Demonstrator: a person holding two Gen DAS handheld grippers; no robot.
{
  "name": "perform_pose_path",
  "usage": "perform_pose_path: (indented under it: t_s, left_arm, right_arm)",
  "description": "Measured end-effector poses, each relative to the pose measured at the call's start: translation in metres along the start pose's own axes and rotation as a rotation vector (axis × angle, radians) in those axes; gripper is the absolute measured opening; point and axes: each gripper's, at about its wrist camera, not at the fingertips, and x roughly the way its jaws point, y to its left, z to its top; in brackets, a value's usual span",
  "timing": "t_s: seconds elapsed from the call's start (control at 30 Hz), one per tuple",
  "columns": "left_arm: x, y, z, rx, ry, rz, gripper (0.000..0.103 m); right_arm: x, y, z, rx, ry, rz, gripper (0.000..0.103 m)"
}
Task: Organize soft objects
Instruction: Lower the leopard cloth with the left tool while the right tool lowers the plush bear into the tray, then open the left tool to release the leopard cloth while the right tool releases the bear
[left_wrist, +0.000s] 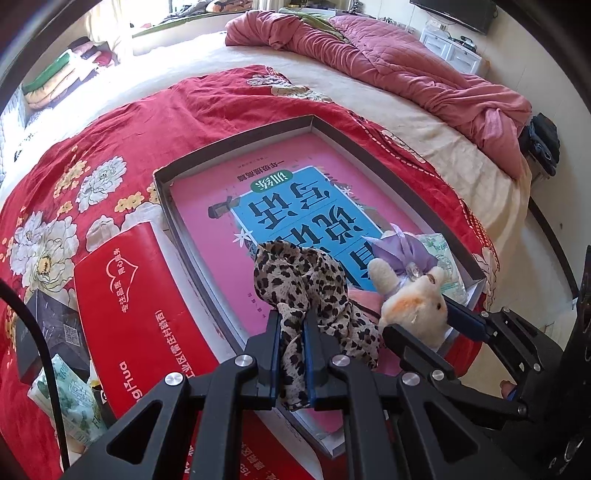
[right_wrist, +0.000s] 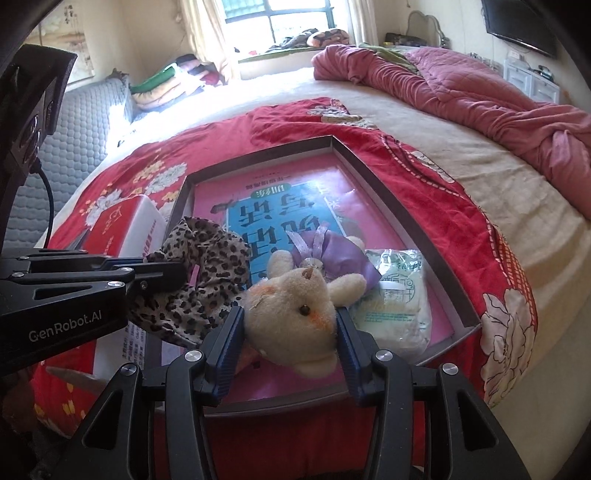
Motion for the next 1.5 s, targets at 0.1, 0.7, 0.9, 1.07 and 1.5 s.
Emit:
perform_pose_path:
  t_s: [0.1,0.7,0.9,1.07,1.5]
  left_arm:
    - [0.001,0.001,-0.001,-0.004,0.004,0.000,0.011]
    - [0.002,-0.003,-0.001,0.006,0.021,-0.015,0.017]
    - [0.001,-0.008,-0.001,0.023,0.020,-0.011,0.029]
    - [-0.001,-0.008,-0.002,0.031,0.013,-0.005,0.040]
    - [-0.010,-0.010,-0.005,0.045,-0.008,-0.001,0.049]
  right_arm:
    - [0.002,0.000,-0.001,0.001,0.010,0.002,0.053]
    - [-0.008,-0.003,0.003,0.030,-0.045,-0.039,0.057]
    - [-0.013,-0.006,0.006,0.039,-0.073,-0.055,0.057]
    - [-0.016,-0.011,0.006,0.060,-0.086,-0.070,0.058]
    - [-0.018,-0.017,0.006,0.082,-0.098,-0.104,0.065]
